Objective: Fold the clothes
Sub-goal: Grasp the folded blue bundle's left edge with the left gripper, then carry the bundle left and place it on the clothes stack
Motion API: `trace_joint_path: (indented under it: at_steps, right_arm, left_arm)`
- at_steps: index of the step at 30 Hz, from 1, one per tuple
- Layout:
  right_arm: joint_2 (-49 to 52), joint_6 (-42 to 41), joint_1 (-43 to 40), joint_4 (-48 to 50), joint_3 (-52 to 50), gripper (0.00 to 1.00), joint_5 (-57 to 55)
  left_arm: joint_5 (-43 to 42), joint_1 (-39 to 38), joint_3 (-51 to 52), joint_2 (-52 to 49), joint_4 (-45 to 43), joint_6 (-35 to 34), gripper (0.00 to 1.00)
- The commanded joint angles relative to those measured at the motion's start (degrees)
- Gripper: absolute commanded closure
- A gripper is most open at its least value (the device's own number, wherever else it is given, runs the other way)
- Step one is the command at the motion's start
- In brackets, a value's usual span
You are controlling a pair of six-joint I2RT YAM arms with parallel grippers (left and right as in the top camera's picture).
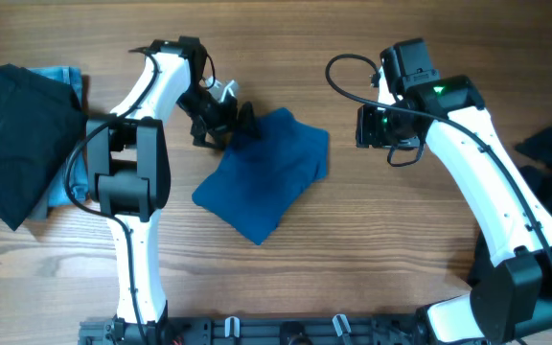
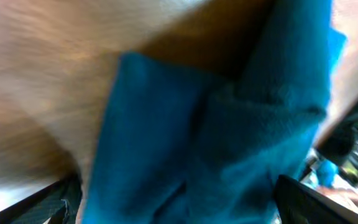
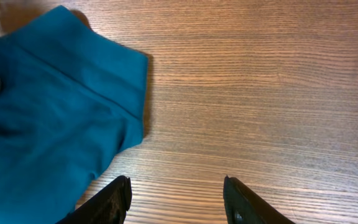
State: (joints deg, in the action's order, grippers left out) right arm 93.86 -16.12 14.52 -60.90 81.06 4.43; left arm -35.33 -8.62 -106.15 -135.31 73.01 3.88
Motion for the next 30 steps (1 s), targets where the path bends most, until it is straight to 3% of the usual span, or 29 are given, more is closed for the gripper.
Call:
trace_joint_path:
  at_steps: [1, 2, 4, 6, 7, 8, 14, 22, 30]
  right_arm:
    - [-0.1, 1.1, 0.0, 0.0, 0.7, 0.47, -0.6]
    - [-0.1, 1.1, 0.0, 0.0, 0.7, 0.46, -0.6]
    - [-0.1, 1.1, 0.0, 0.0, 0.7, 0.47, -0.6]
    - [-0.1, 1.1, 0.0, 0.0, 0.7, 0.47, -0.6]
    - [-0.1, 1.1, 0.0, 0.0, 0.7, 0.47, -0.6]
    - [-0.1, 1.1, 0.0, 0.0, 0.7, 0.47, -0.8]
    - [-0.1, 1.2, 0.0, -0.2, 0.7, 0.47, -1.6]
    - [-0.1, 1.1, 0.0, -0.2, 0.7, 0.47, -3.4]
    - [-0.1, 1.0, 0.0, -0.3, 0.7, 0.47, -4.1]
  left_arm:
    - [-4.5, -2.2, 4.7, -2.5, -0.7, 3.7, 0.04]
    - [-4.4, -2.7, 5.9, -2.7, -1.6, 3.7, 0.07]
    - [-4.4, -3.5, 8.0, -2.7, -3.2, 3.7, 0.28]
    - [-4.3, -3.9, 9.0, -2.7, -4.1, 3.6, 0.58]
    - [-3.9, -3.9, 9.0, -2.7, -4.2, 3.6, 0.85]
    - [-3.3, -3.8, 9.0, -2.7, -4.5, 3.1, 0.96]
    - [10.6, -0.7, 5.0, -0.9, -4.9, -7.6, 0.96]
    - [16.9, 9.6, -4.7, 12.2, -5.0, -12.1, 0.96]
    - [17.0, 20.8, -5.2, 24.5, -9.0, -12.1, 0.96]
